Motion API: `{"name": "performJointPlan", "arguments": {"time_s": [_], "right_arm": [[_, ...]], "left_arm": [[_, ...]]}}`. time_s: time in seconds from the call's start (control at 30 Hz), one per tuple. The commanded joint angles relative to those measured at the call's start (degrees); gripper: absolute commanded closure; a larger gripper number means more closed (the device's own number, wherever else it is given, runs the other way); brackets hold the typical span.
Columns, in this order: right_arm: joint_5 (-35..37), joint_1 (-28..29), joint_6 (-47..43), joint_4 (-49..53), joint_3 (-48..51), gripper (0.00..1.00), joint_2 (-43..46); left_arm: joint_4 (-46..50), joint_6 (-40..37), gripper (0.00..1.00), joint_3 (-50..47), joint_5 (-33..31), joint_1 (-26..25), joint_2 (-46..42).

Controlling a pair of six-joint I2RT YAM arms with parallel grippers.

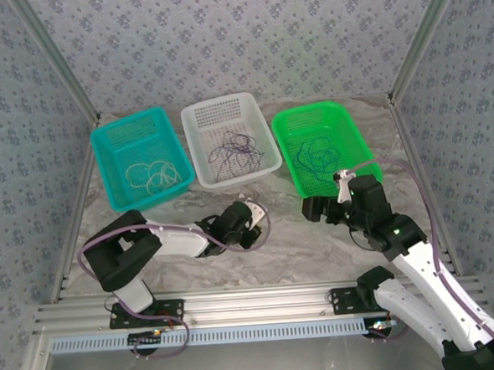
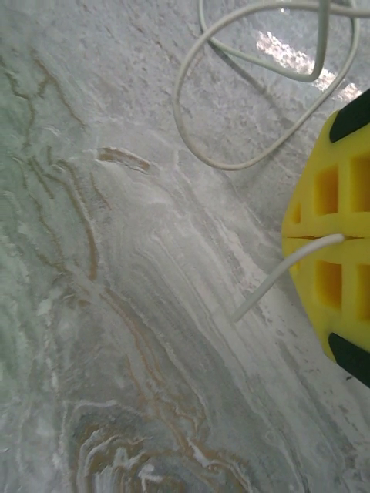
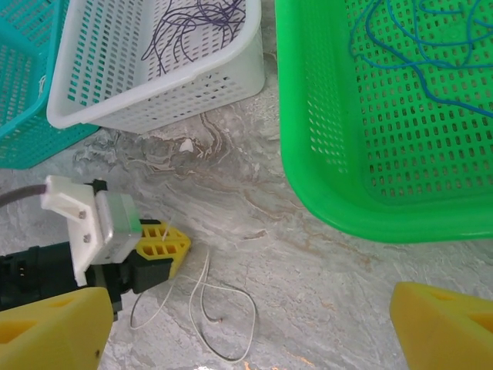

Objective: Untangle the cables

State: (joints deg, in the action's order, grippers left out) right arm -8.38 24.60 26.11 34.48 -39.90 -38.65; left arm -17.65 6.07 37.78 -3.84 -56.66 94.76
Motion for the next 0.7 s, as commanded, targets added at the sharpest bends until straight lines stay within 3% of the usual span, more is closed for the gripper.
{"name": "performJointPlan", "arguments": {"time_s": [0.0,0.17,0.33,0.5,0.67], "right_arm": [[-1.2,-0.2,-0.7,0.2,1.1,0.02,0.5],[-3.3,1.2,-0.4,-4.8,4.3,0.02,0.4],[-3.3,5.4,-0.4,-12.6,7.7,0.02,0.2],[3.2,15.1,-4.1,-19.1,8.5,0.0,-2.0],[12.4,27.2,-8.4,-28.5,7.3,0.0,-10.7]], "left_arm": [[1.0,0.6,1.0,0.1,-2.2,0.2,-5.8],[9.1,-0.8,1.0,2.3,-7.9,0.4,-17.4],[16.9,-3.7,1.0,5.3,-7.5,1.6,-27.9],[22.1,-3.6,1.0,8.6,-6.2,1.8,-32.4],[23.5,-0.6,1.0,12.1,-5.1,1.8,-33.7]]}}
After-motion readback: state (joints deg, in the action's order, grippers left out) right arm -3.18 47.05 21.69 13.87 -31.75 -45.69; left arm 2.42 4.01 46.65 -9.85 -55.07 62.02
